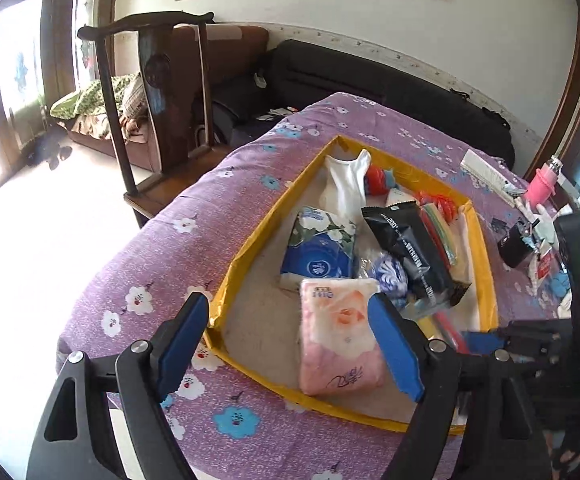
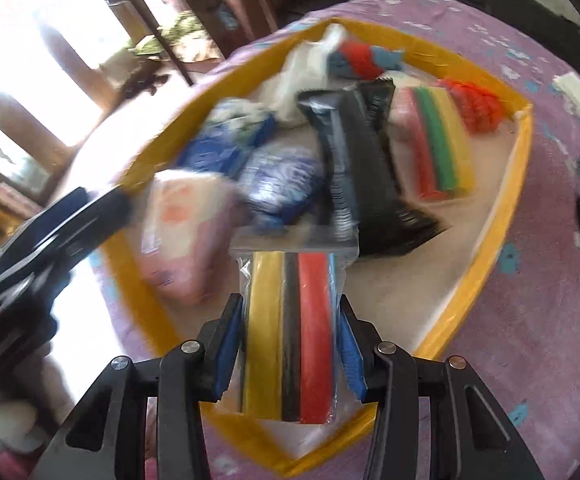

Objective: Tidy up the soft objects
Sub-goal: 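Carry pink tissue pack into tray with left tool while right tool drops foam bag there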

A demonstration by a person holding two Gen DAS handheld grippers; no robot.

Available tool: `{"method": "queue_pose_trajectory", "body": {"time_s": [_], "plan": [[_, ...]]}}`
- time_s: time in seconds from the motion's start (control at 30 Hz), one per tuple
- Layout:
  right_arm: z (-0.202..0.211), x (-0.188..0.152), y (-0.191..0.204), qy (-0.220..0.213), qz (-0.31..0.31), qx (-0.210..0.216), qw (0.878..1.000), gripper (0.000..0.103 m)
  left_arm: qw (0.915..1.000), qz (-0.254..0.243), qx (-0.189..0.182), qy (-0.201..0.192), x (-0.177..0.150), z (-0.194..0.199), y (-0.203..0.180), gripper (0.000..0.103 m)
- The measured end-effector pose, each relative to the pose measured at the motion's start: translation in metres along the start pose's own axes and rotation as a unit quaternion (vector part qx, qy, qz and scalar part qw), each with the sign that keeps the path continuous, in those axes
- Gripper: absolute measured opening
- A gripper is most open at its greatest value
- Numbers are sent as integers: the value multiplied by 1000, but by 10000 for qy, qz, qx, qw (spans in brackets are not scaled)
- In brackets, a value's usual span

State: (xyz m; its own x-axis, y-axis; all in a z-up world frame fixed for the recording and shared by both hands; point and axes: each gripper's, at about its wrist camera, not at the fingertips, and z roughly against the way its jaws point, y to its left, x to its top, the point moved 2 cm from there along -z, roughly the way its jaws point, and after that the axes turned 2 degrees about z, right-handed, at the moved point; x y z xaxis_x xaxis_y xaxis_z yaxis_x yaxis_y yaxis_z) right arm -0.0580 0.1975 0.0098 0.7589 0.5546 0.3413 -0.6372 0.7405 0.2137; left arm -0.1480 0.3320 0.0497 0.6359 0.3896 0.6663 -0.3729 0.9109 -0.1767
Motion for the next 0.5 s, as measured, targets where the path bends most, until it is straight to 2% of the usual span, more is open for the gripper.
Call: {"method": "queue_pose_trajectory", "body": {"time_s": [0.03,0.07,0.17,0.2,0.23,0.3,0.5], "plan": [[-3,2,-6,-23,-34,-230,9997,47,10000,-29,67,2,0,-1,0,82],[-3,3,-7,-74,-31,-274,9996,47,9999,-49,138,15,-1,-3,-1,83],[0,2,-9,-172,-112,-121,9997,48,9995,-108,306,19,-4,-4,-4,85],[2,2,-9,-220,-113,-64,9997,52,9993,-131,346,16,-4,-5,-6,85],[5,1,-8,-279,-82,-42,9996,61,9992,-149,380,17,-5,-5,-7,86],[17,-4,-7,-494,6,-119,9987,71,9989,-191,422,22,-5,-5,-9,86],[47,-15,-11,-956,180,-265,9949,73,9980,-438,465,-12,-7,1,-27,86]]}}
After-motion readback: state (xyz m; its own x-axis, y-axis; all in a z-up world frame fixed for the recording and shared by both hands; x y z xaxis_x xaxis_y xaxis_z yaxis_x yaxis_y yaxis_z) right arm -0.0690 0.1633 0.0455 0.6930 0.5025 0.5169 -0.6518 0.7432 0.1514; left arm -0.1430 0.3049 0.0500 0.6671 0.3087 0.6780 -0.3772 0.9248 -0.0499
